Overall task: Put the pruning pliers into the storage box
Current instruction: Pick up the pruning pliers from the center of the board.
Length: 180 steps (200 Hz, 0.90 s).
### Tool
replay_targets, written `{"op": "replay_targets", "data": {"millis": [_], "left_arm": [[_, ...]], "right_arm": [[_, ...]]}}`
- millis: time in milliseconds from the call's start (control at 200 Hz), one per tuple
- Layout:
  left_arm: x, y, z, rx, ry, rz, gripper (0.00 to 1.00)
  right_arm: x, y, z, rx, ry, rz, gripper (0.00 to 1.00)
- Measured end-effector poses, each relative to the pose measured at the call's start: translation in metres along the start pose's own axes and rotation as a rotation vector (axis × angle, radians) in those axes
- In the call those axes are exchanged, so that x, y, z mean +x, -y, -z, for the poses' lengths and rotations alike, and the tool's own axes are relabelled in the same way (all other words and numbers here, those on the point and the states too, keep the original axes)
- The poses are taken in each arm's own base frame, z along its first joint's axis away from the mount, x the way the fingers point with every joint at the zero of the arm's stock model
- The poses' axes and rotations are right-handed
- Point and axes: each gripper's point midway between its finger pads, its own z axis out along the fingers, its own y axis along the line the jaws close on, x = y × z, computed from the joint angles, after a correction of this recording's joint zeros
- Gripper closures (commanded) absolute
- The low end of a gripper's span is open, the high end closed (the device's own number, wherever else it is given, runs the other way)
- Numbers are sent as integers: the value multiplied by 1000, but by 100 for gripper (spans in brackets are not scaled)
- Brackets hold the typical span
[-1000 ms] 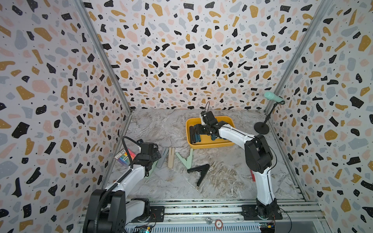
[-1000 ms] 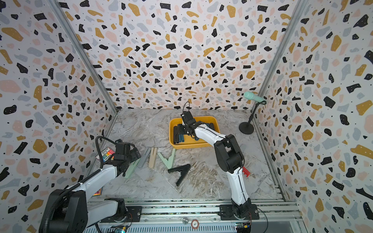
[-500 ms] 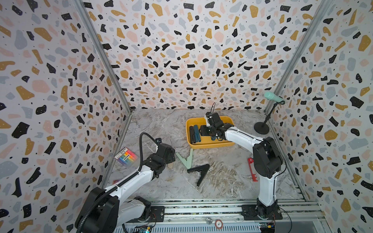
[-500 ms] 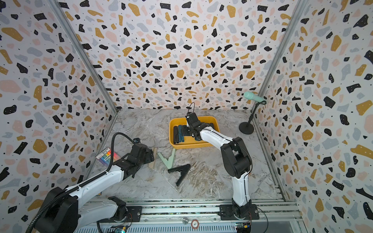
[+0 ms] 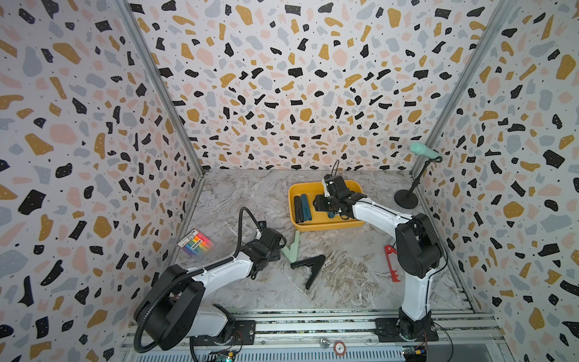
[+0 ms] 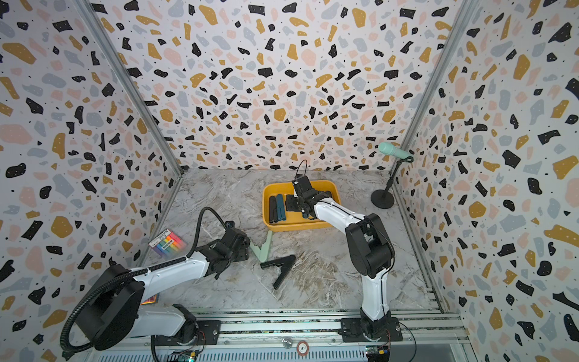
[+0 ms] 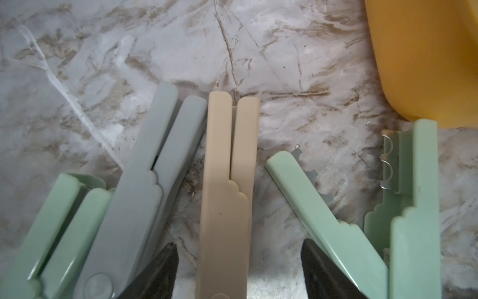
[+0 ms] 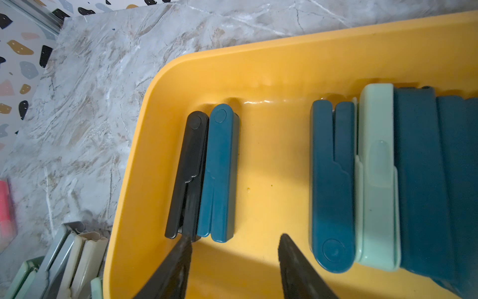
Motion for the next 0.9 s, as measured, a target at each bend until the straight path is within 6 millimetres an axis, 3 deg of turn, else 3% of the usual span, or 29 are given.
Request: {"op": "replay_targets", "data": {"millis": [486,901], "left_arm": [[8,-5,-21,-73,-32,-28,31],[-3,-10,-36,-78,-28,-2,51]], "right_arm": [[0,5,8,7,12,-5,44],[1,14,9,25,14,-13,44]]}}
